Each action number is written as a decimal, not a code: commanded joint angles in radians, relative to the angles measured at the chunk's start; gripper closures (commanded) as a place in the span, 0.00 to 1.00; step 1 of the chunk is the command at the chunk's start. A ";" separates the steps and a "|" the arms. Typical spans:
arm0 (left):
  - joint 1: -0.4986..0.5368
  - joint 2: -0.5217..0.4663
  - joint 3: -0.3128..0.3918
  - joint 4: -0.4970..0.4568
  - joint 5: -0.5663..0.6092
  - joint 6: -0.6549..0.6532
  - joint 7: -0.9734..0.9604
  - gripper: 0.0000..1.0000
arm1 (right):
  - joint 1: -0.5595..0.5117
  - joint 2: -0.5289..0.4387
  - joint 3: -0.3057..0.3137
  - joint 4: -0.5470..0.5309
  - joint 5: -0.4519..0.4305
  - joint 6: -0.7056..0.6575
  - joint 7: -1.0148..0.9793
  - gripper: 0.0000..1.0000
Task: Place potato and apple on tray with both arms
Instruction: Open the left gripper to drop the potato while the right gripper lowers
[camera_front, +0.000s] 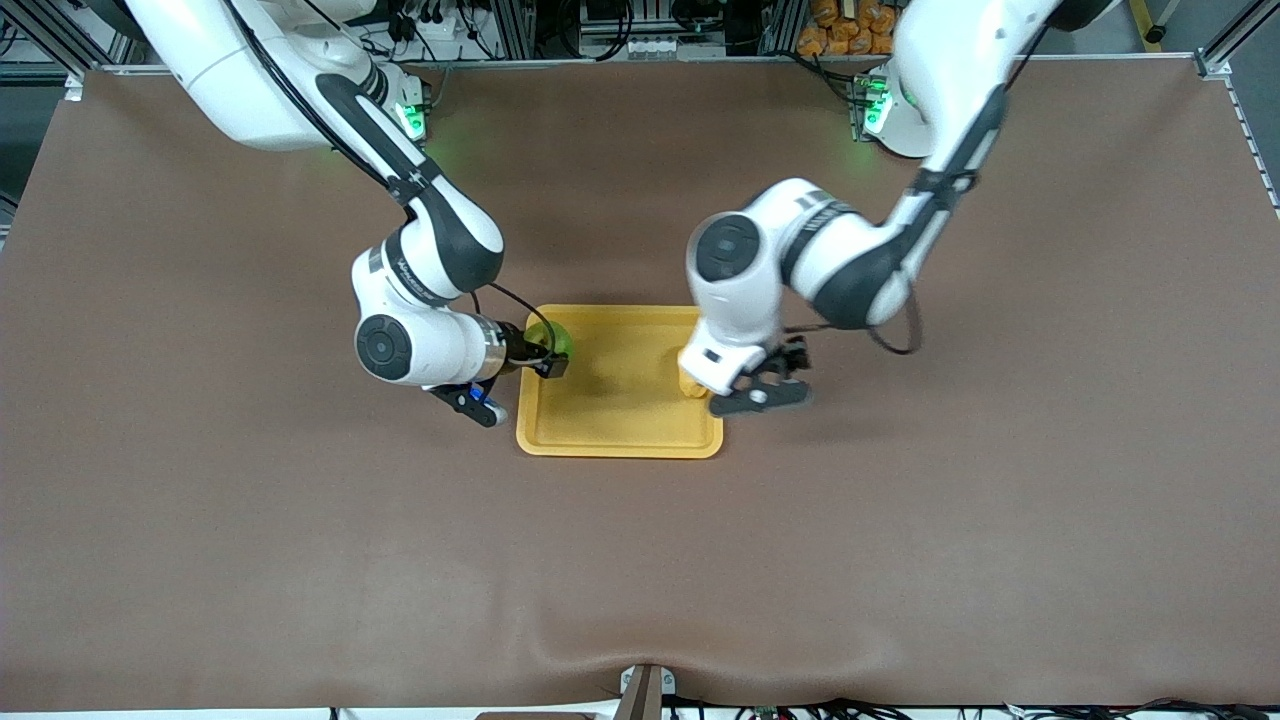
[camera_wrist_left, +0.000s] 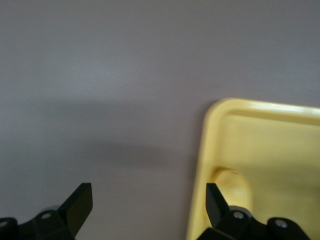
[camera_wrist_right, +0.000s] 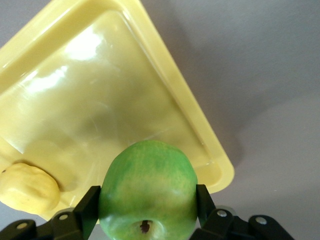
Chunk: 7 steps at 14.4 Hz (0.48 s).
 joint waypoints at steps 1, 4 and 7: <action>0.122 -0.095 -0.010 -0.073 -0.072 -0.028 0.180 0.00 | 0.024 0.055 0.008 0.060 -0.045 0.046 0.067 1.00; 0.232 -0.163 -0.010 -0.112 -0.121 -0.034 0.360 0.00 | 0.030 0.084 0.008 0.058 -0.151 0.080 0.105 1.00; 0.329 -0.236 -0.012 -0.182 -0.140 -0.040 0.542 0.00 | 0.040 0.113 0.008 0.054 -0.188 0.128 0.107 1.00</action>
